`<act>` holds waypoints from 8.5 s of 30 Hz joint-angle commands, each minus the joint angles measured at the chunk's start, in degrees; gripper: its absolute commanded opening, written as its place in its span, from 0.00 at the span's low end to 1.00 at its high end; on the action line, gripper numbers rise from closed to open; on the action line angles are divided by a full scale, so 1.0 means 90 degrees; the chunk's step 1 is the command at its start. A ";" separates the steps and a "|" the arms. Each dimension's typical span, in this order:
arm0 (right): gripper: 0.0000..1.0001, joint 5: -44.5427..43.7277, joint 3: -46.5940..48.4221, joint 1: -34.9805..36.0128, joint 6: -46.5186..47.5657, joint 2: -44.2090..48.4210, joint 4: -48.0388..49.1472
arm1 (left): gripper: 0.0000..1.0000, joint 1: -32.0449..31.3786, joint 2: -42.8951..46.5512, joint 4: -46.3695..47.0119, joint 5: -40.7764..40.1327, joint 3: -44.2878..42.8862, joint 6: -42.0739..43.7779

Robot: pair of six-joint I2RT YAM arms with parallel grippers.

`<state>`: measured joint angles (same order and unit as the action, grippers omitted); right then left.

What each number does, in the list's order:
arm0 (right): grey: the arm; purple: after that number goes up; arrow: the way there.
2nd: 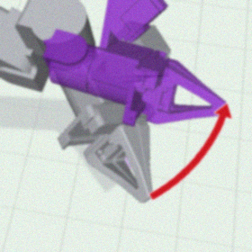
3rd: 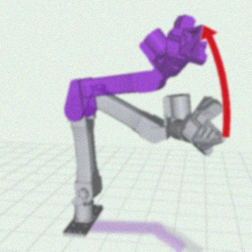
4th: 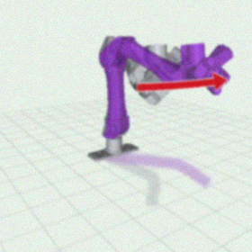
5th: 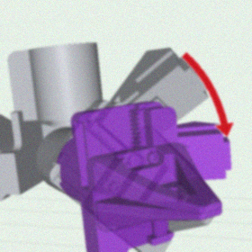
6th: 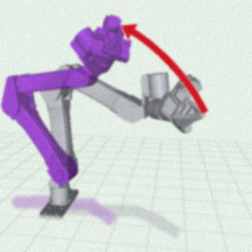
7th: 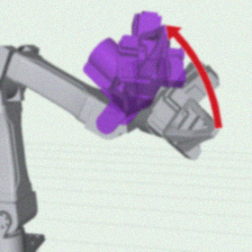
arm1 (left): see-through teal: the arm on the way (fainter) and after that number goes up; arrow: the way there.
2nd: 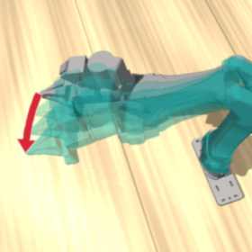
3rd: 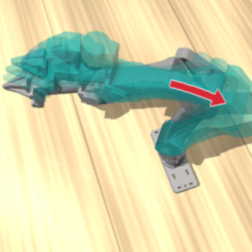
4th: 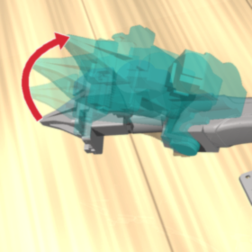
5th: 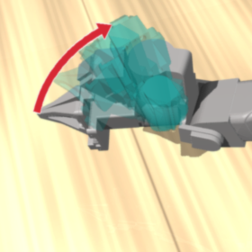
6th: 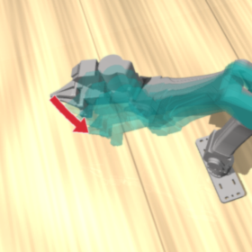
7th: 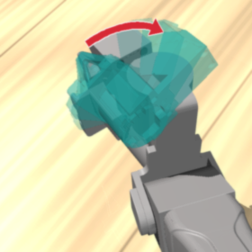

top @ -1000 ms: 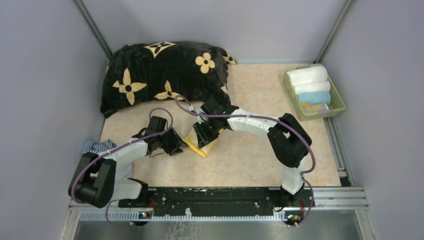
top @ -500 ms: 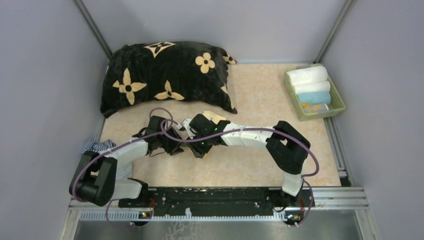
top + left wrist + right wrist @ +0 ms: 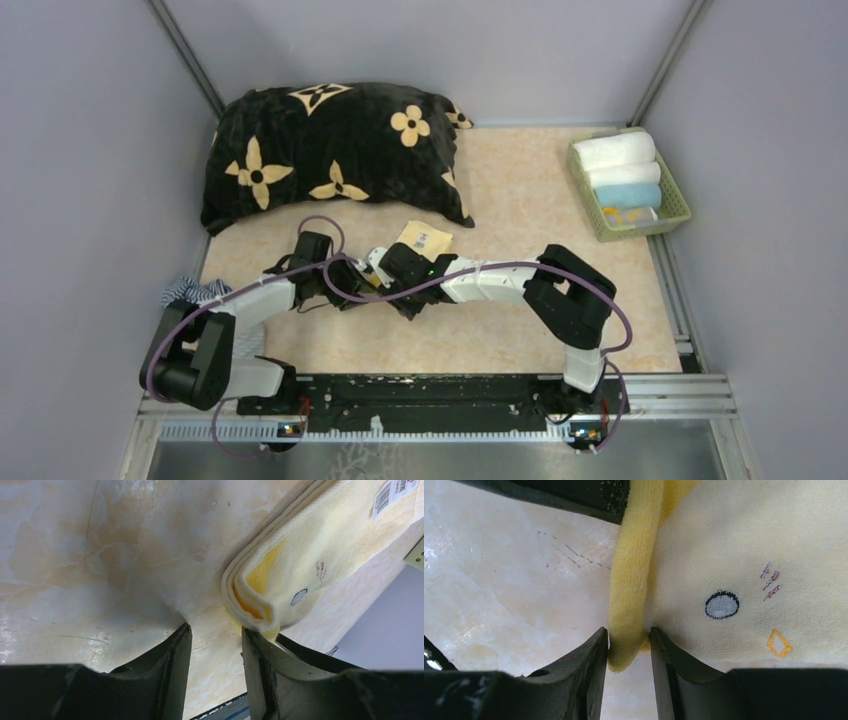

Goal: Roll the towels
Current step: Roll the towel at the center of the board.

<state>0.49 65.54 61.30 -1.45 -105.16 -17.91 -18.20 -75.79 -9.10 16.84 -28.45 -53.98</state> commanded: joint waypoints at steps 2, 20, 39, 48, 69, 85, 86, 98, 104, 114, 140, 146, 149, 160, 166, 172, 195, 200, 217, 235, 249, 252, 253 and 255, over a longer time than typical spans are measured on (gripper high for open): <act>0.37 -0.0237 0.0012 0.0035 0.0121 0.0032 0.0274 | 0.49 0.0077 -0.0168 -0.0131 -0.0158 0.0084 0.0148; 0.00 0.4037 0.0055 -0.1181 -0.1234 -0.0272 0.0991 | 0.53 0.0186 0.0044 -0.0114 -0.0085 0.0176 0.0154; 0.00 0.5922 -0.1212 -0.2279 -0.3379 -0.1233 0.3447 | 0.58 0.0191 -0.0617 0.0153 -0.0052 -0.0226 0.0274; 0.15 0.4628 -0.0722 -0.2266 -0.2471 -0.0398 0.1710 | 0.49 0.0191 -0.1110 0.0154 -0.0120 -0.0202 0.0275; 0.34 -0.0334 0.0588 0.0399 -0.0267 0.0500 -0.0523 | 0.44 0.0196 -0.1110 0.0119 -0.0186 0.0053 0.0181; 0.36 -0.1107 0.0626 0.0465 -0.0001 -0.0046 -0.0624 | 0.44 0.0196 -0.1127 0.0190 -0.0100 0.0088 0.0224; 0.36 -0.1092 0.0607 0.0468 -0.0003 -0.0084 -0.0608 | 0.44 0.0198 -0.1129 0.0198 -0.0088 0.0086 0.0223; 0.41 -0.1665 0.0375 0.0506 0.0262 -0.0856 -0.0805 | 0.46 0.0196 -0.1125 0.0152 -0.0072 0.0063 0.0232; 0.30 -0.1710 0.0326 0.0509 0.0299 -0.0988 -0.0902 | 0.52 0.0196 -0.1230 0.0132 -0.0085 -0.0034 0.0262; 0.00 0.0052 0.0522 0.0428 0.0107 -0.0688 -0.0697 | 0.46 0.0187 -0.1400 -0.0265 -0.0302 -0.0218 0.0447; 0.00 0.5836 -0.1298 -0.1518 -0.2874 -0.0518 0.3413 | 0.66 0.0093 0.1139 -0.1442 0.0078 -0.0042 -0.0073; 0.00 0.6129 -0.1678 -0.1825 -0.3502 -0.0747 0.4212 | 0.66 -0.0337 0.0736 -0.0900 0.0241 0.0059 -0.0476; 0.00 0.6107 -0.1737 -0.1840 -0.3530 -0.0783 0.4272 | 0.66 -0.0566 0.0377 -0.0701 0.0140 -0.0011 -0.0579; 0.00 0.6087 -0.2021 -0.1902 -0.3751 -0.0702 0.4639 | 0.33 -0.0601 -0.0450 -0.0840 -0.0485 -0.0417 -0.0164; 0.00 0.6239 -0.2101 -0.1961 -0.3996 -0.0627 0.4898 | 0.21 -0.0589 -0.0178 -0.1217 -0.0707 -0.0535 -0.0053; 0.00 0.6402 -0.2149 -0.2078 -0.4366 -0.0695 0.5183 | 0.57 -0.0585 0.0411 -0.1911 -0.1157 -0.0786 0.0210; 0.01 0.6968 -0.3029 -0.2698 -0.7004 -0.2004 0.8489 | 0.67 -0.0580 0.1391 -0.0446 0.0298 0.0329 0.0552; 0.02 0.6892 -0.3000 -0.2703 -0.6842 -0.1954 0.8183 | 0.66 -0.0593 0.0784 0.0048 0.0398 0.0194 0.0595; 0.42 0.4319 -0.1540 -0.2437 -0.2797 0.0530 0.1139 | 0.51 -0.0646 -0.0631 -0.0032 0.0027 -0.0132 0.0526; 0.37 -0.0930 0.0735 0.0425 -0.1071 0.0624 -0.1423 | 0.49 -0.0722 -0.1052 -0.0289 -0.0125 -0.0370 0.0382; 0.41 -0.1639 0.0439 0.0657 -0.0923 -0.0225 -0.1411 | 0.51 -0.0736 -0.1214 -0.0278 -0.0139 -0.0441 0.0383; 0.41 -0.1709 0.0352 0.0693 -0.0899 -0.0427 -0.1413 | 0.52 -0.0741 -0.1287 -0.0273 -0.0128 -0.0470 0.0392; 0.42 -0.1764 0.0339 0.0708 -0.0888 -0.0506 -0.1438 | 0.53 -0.0737 -0.1315 -0.0260 -0.0119 -0.0472 0.0394; 0.42 -0.1940 0.0328 0.0751 -0.0879 -0.0678 -0.1501 | 0.54 -0.0750 -0.1374 -0.0249 -0.0111 -0.0458 0.0401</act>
<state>-14.17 69.80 67.02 -10.13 -106.76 -29.45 -24.43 -84.58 -7.86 22.06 -34.13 -52.40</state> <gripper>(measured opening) 0.415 0.529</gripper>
